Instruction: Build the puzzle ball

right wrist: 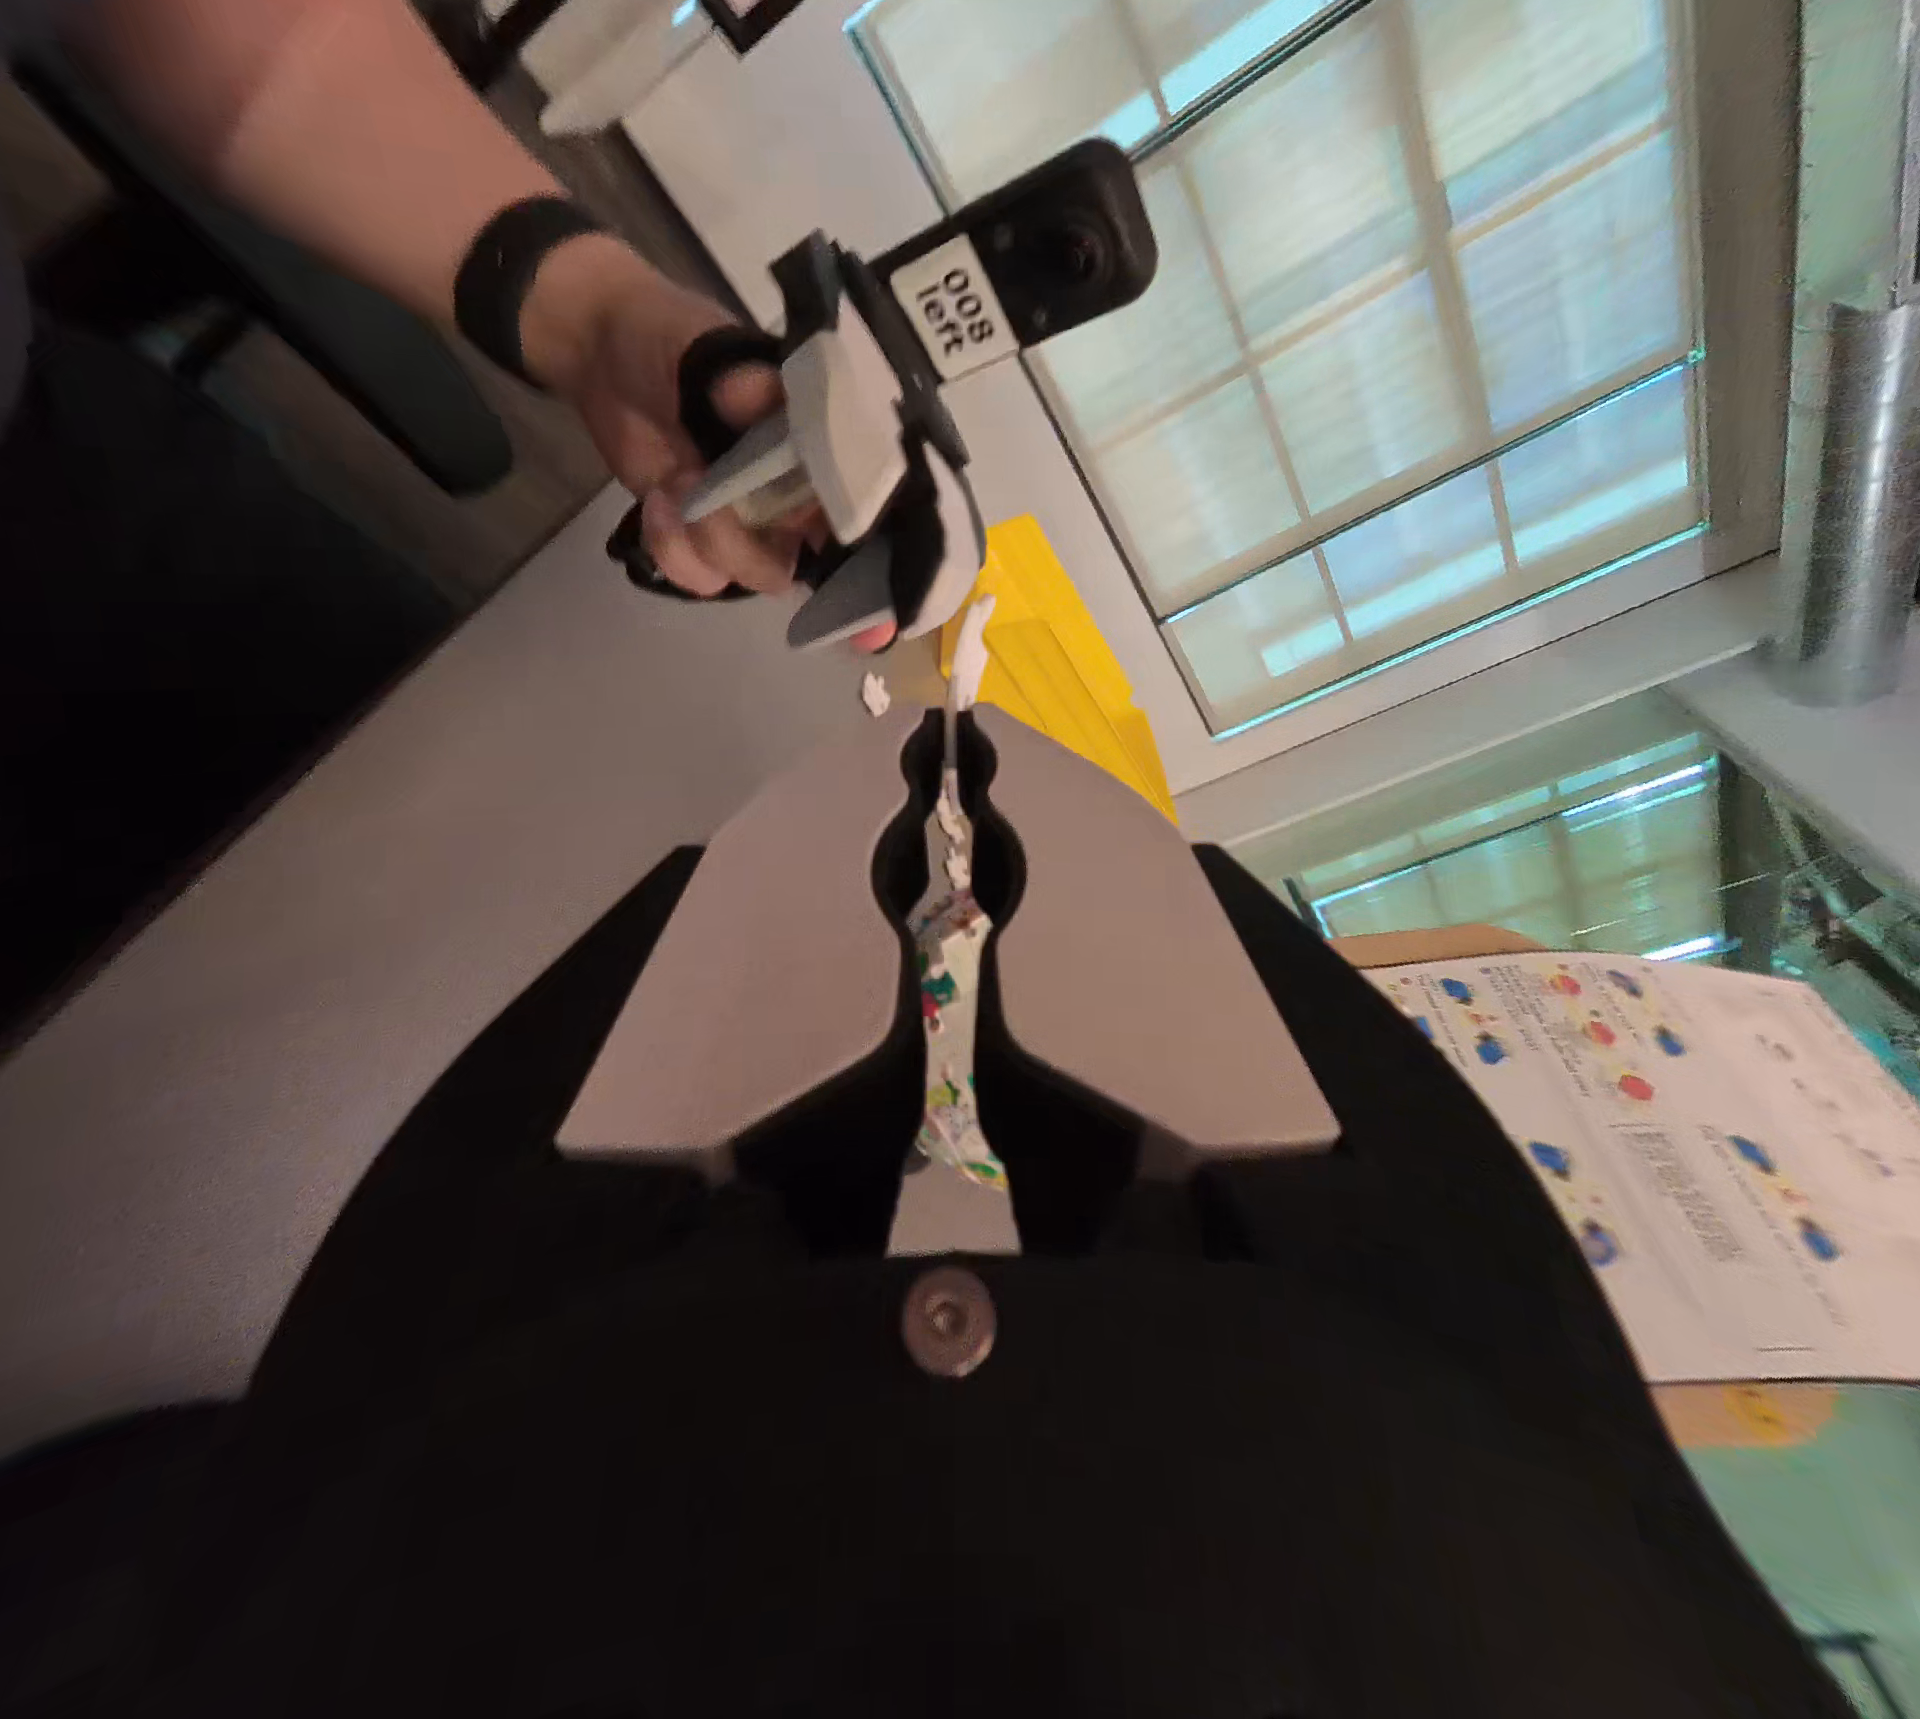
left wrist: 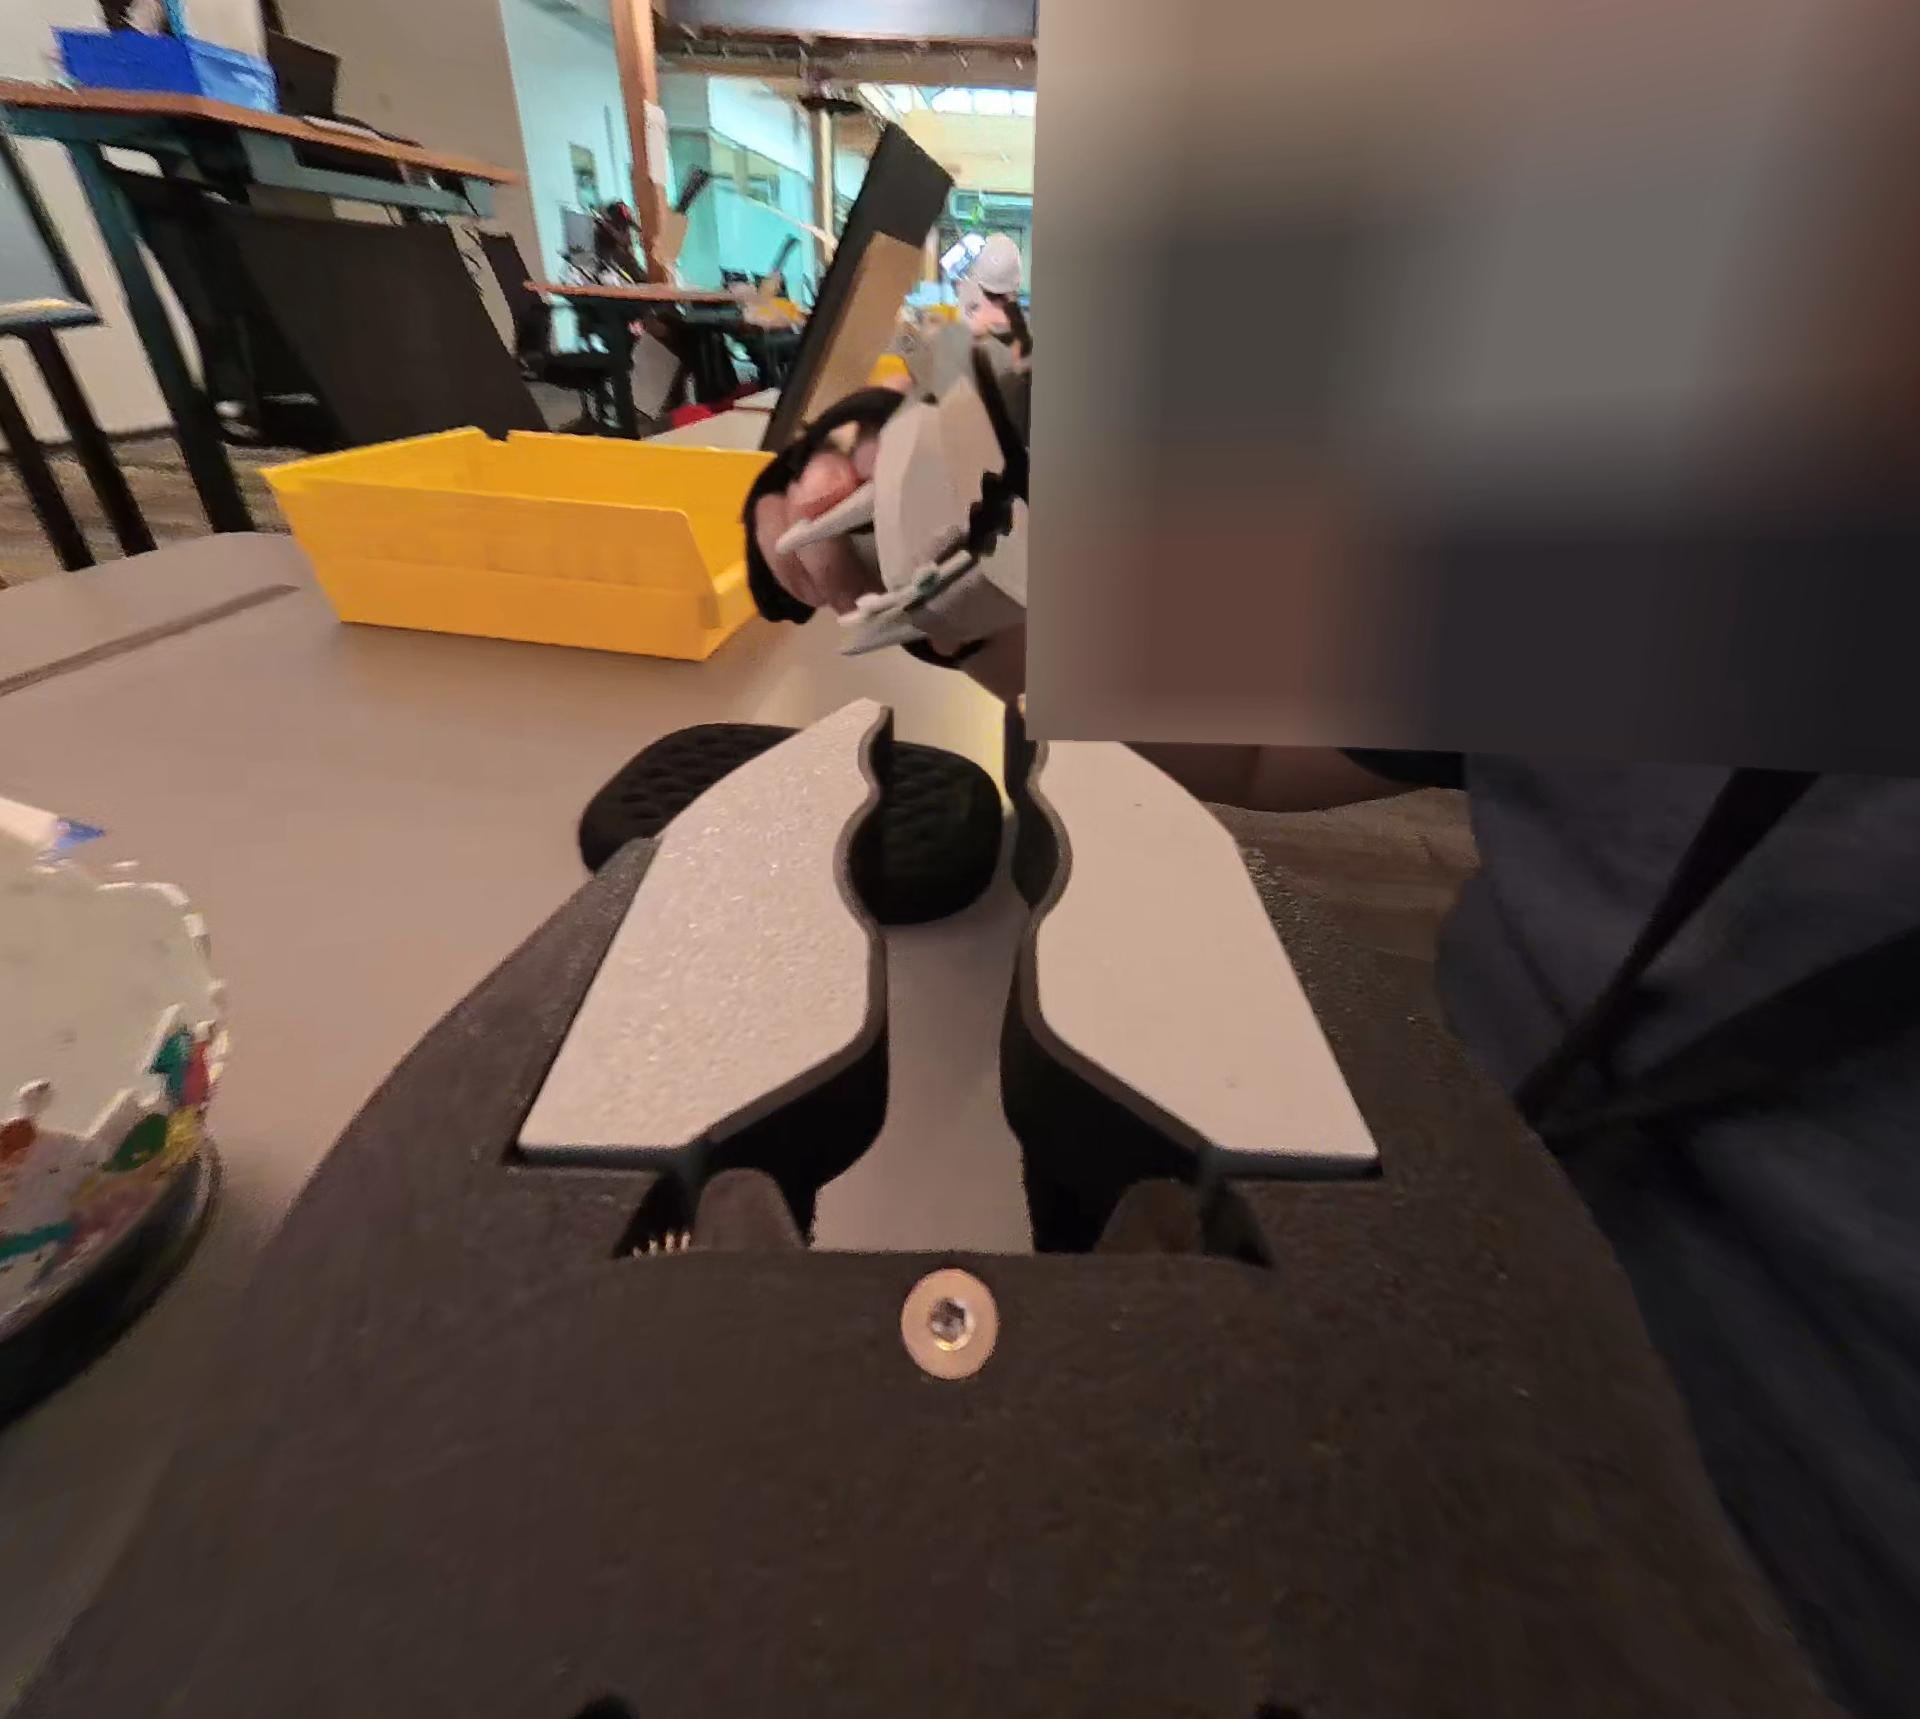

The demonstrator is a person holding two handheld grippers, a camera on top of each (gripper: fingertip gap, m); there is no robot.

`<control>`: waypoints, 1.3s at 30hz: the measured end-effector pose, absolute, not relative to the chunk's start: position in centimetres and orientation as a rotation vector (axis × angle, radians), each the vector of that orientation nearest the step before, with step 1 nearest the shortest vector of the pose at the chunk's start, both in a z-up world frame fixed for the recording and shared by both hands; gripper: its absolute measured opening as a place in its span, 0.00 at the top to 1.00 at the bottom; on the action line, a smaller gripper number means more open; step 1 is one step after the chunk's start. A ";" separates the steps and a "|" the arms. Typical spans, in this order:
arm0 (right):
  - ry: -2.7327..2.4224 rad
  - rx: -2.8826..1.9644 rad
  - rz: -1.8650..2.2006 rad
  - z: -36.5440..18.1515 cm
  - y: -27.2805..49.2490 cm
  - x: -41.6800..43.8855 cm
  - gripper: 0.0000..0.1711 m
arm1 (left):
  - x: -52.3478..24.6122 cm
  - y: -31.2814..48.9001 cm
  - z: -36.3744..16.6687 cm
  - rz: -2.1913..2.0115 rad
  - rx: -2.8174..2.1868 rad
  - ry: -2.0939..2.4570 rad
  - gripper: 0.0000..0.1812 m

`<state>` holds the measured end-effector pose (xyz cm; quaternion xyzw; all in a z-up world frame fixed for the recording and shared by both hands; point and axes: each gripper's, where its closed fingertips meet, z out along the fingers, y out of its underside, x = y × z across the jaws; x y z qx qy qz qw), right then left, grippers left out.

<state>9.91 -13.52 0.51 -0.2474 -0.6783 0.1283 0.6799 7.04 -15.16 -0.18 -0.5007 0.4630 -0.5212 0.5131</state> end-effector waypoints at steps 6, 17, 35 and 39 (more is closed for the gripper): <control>-1.646 -0.500 0.222 -0.6 -13.7 8.3 0.98 | 5.9 -13.9 -0.7 -0.945 -1.105 1.157 0.88; -1.786 -0.591 0.324 -2.8 -12.5 5.5 0.98 | 5.5 -14.5 -1.2 -0.727 -0.909 1.276 0.99; -1.699 -0.591 0.534 -2.5 -14.4 4.6 0.98 | 5.0 -14.2 -3.1 -0.575 -0.838 1.270 0.98; -1.716 -0.589 0.564 -2.8 -14.6 4.5 0.98 | 4.8 -14.4 -3.3 -0.533 -0.810 1.257 0.98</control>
